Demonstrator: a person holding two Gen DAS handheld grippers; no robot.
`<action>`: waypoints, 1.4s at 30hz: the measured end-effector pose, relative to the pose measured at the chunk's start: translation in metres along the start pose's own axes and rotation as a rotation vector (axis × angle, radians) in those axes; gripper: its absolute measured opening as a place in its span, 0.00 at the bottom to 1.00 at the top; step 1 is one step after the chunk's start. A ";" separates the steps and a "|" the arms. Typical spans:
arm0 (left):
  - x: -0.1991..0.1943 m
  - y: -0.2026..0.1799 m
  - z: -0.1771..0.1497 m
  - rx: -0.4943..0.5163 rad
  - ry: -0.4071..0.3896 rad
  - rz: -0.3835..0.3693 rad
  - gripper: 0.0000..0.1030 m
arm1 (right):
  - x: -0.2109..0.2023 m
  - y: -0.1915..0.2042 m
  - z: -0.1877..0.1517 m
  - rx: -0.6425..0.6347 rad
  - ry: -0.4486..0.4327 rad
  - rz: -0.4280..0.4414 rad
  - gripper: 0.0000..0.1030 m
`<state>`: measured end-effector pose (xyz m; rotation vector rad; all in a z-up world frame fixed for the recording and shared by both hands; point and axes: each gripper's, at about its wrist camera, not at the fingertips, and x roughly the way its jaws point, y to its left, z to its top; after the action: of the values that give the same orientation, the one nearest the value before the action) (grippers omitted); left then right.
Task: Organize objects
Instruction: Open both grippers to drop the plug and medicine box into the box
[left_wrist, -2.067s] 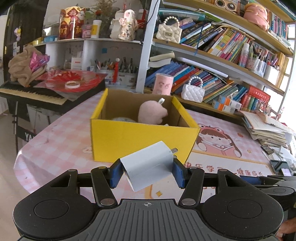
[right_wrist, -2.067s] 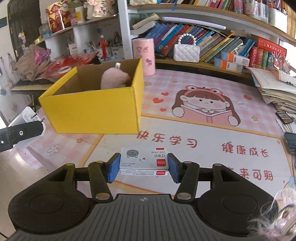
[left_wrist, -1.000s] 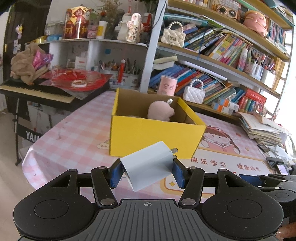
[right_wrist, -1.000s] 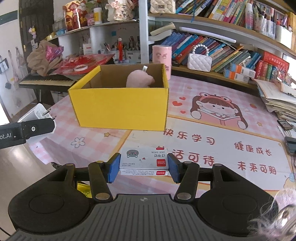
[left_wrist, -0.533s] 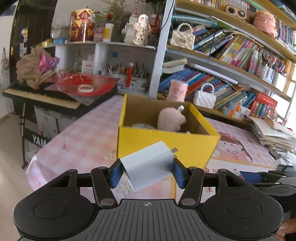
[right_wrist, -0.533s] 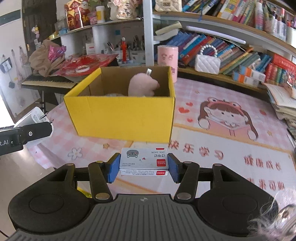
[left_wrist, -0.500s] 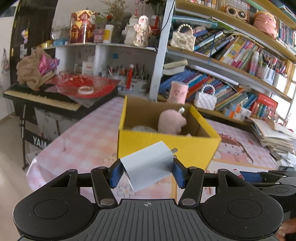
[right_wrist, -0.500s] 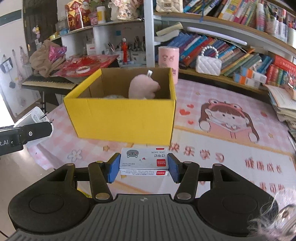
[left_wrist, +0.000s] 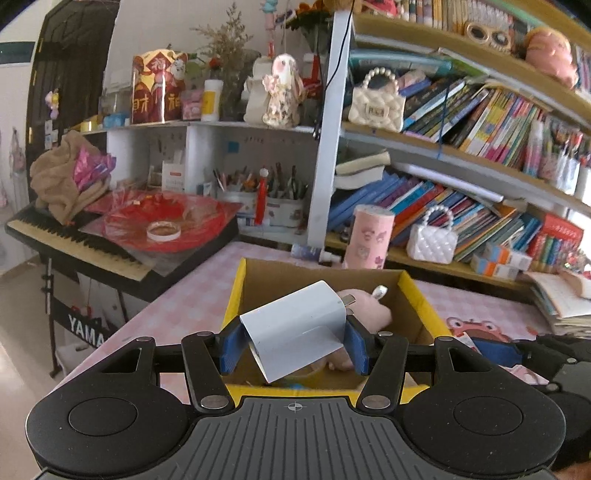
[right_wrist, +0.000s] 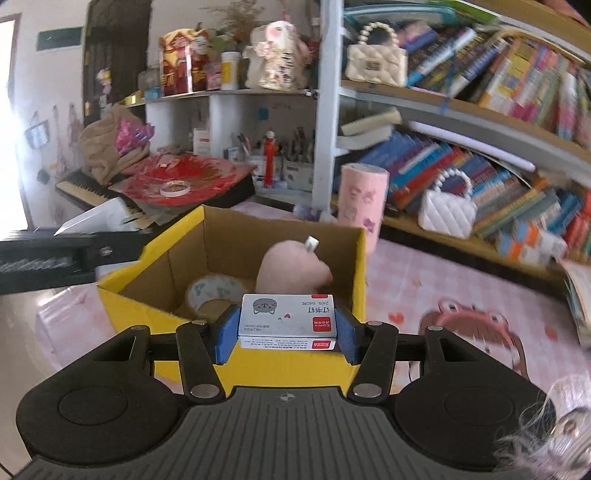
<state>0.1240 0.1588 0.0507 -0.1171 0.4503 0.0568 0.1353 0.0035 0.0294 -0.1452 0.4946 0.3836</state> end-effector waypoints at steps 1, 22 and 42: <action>0.008 -0.002 0.000 0.005 0.012 0.008 0.54 | 0.007 0.000 0.001 -0.016 0.000 0.008 0.50; 0.011 -0.005 -0.001 -0.048 -0.009 0.077 0.66 | 0.059 0.001 0.002 -0.067 0.035 0.154 0.50; -0.048 -0.009 -0.030 -0.028 -0.032 0.077 0.84 | -0.020 -0.016 -0.027 0.106 0.011 -0.056 0.65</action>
<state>0.0688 0.1442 0.0455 -0.1262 0.4224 0.1400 0.1136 -0.0239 0.0160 -0.0585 0.5199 0.3012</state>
